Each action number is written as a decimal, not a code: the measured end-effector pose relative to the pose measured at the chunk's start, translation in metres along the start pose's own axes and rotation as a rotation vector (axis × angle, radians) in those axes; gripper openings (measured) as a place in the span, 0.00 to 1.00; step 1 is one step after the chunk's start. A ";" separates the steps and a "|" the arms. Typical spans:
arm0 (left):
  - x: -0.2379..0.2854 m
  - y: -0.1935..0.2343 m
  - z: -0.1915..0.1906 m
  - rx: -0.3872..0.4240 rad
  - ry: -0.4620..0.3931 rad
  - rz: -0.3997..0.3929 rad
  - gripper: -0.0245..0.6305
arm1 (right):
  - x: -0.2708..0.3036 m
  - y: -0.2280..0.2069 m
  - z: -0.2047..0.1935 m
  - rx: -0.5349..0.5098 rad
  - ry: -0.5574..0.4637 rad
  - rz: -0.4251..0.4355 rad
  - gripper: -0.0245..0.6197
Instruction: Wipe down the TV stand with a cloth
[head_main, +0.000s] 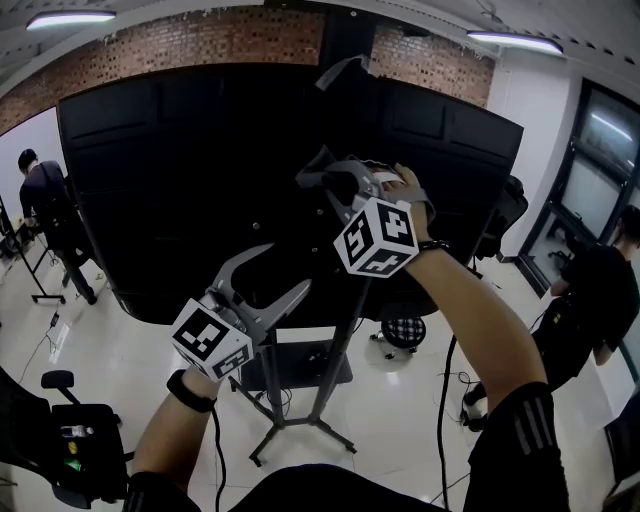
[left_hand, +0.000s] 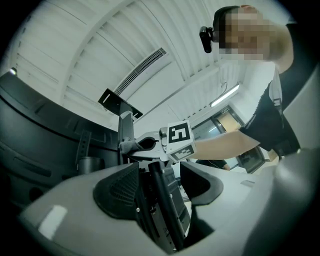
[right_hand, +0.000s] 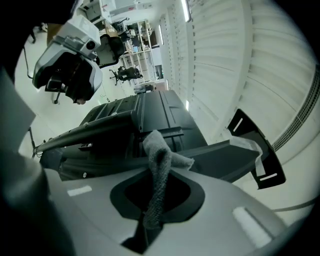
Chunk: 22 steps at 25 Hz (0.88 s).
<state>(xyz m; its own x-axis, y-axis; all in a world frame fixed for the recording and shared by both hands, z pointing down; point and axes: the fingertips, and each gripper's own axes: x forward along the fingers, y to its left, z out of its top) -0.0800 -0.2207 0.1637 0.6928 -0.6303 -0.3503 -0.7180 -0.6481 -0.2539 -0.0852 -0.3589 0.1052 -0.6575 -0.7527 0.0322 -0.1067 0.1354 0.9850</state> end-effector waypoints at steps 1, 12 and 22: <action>-0.002 0.000 -0.003 -0.005 0.004 0.001 0.47 | 0.001 0.005 -0.001 -0.006 0.008 0.003 0.07; -0.019 -0.003 -0.039 -0.069 0.038 0.006 0.47 | 0.005 0.077 -0.011 -0.209 0.126 0.028 0.07; -0.028 -0.003 -0.079 -0.124 0.078 0.004 0.47 | 0.010 0.141 -0.025 -0.272 0.191 0.103 0.07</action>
<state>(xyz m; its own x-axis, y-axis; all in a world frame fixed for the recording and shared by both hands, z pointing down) -0.0923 -0.2353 0.2458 0.6964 -0.6614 -0.2785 -0.7105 -0.6901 -0.1375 -0.0881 -0.3638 0.2482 -0.5000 -0.8547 0.1399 0.1724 0.0601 0.9832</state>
